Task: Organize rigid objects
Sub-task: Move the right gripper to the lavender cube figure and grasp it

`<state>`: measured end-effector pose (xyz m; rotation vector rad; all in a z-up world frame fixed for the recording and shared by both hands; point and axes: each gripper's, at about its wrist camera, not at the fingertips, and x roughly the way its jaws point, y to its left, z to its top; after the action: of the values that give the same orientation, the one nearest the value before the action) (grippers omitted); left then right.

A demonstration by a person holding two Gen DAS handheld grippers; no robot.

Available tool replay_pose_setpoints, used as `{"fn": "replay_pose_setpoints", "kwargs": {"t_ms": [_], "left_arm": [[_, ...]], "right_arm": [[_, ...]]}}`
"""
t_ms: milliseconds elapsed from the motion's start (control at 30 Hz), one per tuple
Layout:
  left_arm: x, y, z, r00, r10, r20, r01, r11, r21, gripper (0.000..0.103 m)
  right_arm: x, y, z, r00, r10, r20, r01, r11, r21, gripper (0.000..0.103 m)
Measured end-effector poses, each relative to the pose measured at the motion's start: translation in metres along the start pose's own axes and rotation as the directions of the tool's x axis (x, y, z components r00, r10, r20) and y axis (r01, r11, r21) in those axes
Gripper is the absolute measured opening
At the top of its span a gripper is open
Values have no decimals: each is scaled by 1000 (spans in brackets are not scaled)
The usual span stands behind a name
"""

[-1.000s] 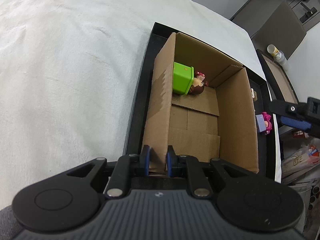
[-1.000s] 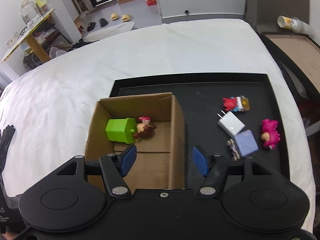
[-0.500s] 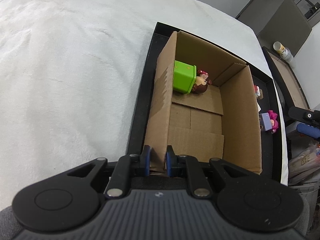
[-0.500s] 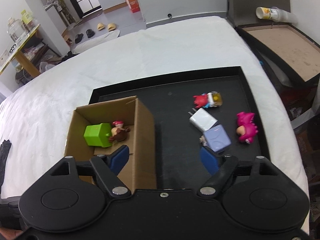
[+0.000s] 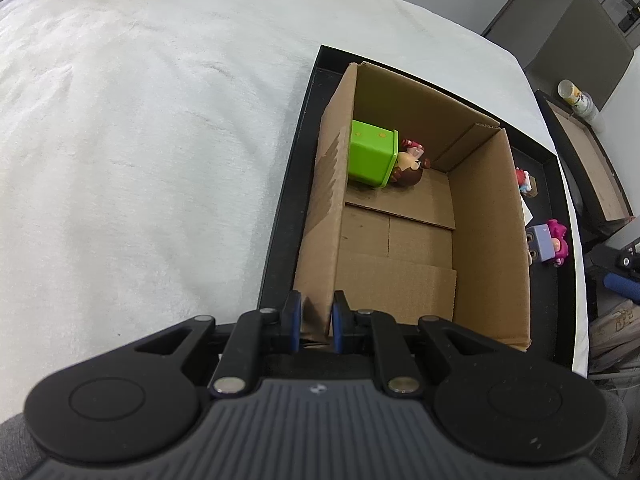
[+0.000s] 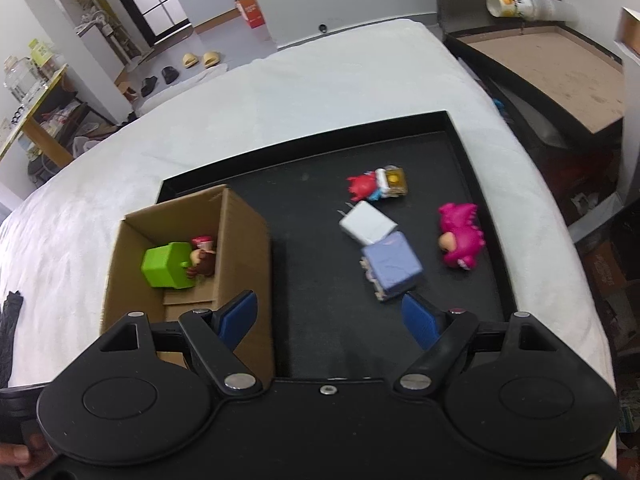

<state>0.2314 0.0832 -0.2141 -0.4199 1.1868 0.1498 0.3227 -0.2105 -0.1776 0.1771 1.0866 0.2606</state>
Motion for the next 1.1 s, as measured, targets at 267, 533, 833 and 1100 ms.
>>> {"fn": "replay_pose_setpoints", "kwargs": {"t_ms": [267, 533, 833, 1100], "left_arm": [[-1, 0, 0, 1000, 1, -1, -1, 1000, -15, 13], [-2, -1, -2, 1000, 6, 5, -6, 1000, -8, 13], [0, 1, -1, 1000, 3, 5, -3, 1000, -10, 13], [-1, 1, -1, 1000, 3, 13, -3, 1000, -16, 13]], "right_arm": [[-6, -34, 2, 1000, -16, 17, 15, 999, 47, 79], [3, -64, 4, 1000, -10, 5, 9, 993, 114, 79], [27, -66, 17, 1000, -11, -22, 11, 1000, 6, 79], [57, -56, 26, 996, 0, -87, -9, 996, -93, 76]]}}
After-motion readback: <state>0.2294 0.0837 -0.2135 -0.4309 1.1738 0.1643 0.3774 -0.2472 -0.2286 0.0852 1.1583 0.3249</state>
